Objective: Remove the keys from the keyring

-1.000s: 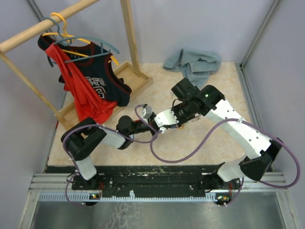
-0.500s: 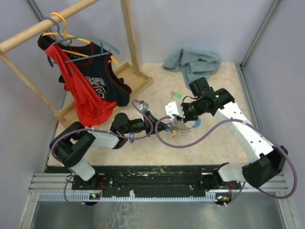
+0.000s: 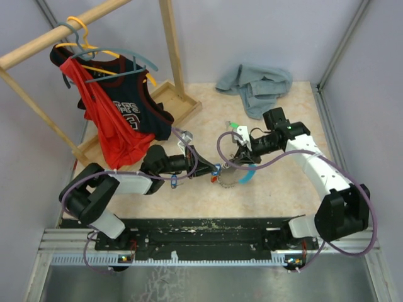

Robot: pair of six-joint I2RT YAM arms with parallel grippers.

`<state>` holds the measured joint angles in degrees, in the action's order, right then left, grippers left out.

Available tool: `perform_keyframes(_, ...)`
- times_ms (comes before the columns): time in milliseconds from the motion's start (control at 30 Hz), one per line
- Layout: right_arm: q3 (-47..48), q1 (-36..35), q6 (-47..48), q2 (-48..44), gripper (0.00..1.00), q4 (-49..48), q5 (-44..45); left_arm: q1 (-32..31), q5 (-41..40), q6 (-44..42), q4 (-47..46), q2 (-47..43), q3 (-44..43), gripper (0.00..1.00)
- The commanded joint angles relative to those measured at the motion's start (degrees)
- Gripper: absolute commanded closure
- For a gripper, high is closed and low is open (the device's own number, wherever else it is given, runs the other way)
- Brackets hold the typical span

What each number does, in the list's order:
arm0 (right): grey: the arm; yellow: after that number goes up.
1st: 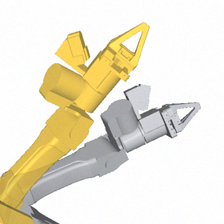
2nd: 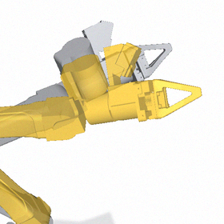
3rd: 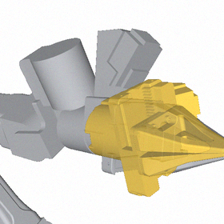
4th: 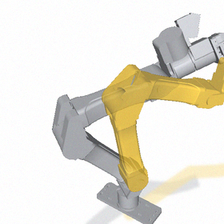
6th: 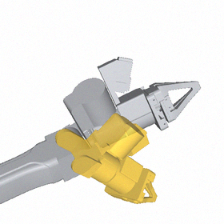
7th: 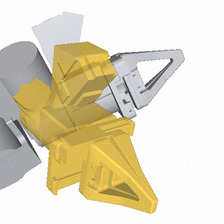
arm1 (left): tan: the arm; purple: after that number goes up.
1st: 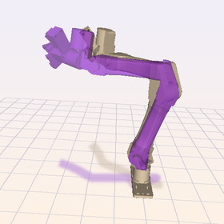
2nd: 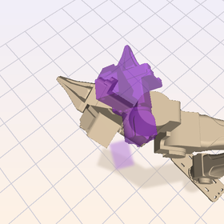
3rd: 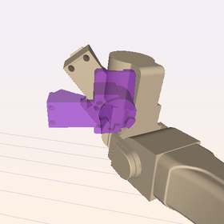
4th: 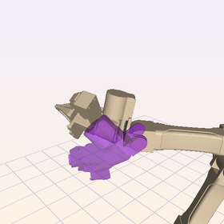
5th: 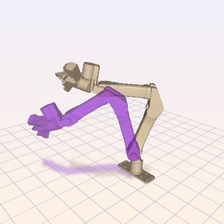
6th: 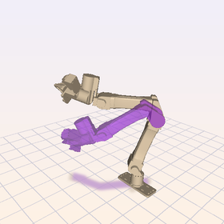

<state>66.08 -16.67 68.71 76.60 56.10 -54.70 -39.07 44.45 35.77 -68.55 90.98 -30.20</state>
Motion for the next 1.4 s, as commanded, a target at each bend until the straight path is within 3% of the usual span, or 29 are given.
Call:
perform_keyframes(0, -0.66, 1.59, 0.15, 1.79, 1.00, -3.04, -6.33, 0.55, 3.16, -1.09, 2.36, -4.49, -0.84, 1.00)
perform_keyframes(267, -3.08, 2.96, -5.10, 4.66, 0.96, -8.03, -8.24, 1.26, 3.93, -2.96, 11.56, -8.19, -3.14, 1.00)
perform_keyframes(367, -3.78, 2.98, -8.38, 5.09, 0.83, -10.49, -7.50, 1.74, 4.41, -2.22, 13.36, -8.88, -4.25, 1.00)
perform_keyframes(467, -5.00, 2.98, -12.61, 3.73, 0.61, -14.09, -5.37, 2.13, 4.59, -2.16, 16.45, -9.87, -5.65, 1.00)
perform_keyframes(600, -7.05, 3.50, -16.01, 0.09, 0.47, -18.51, -4.74, 2.63, 4.40, -4.91, 25.25, -12.35, -8.33, 1.00)
perform_keyframes(900, -7.21, 4.01, -10.01, -7.29, 0.44, -14.88, -15.03, 3.03, 4.61, -10.79, 52.82, -14.87, -18.42, 1.00)
perform_keyframes(1200, -6.92, 2.54, -0.09, -9.30, 0.42, -7.41, -19.98, 4.35, 10.65, -4.82, 56.04, -11.85, -21.41, 1.00)
perform_keyframes(1367, -5.99, 0.83, -9.63, -10.29, 0.34, -13.33, -14.78, 4.40, 12.93, 0.79, 53.31, -11.02, -22.49, 1.00)
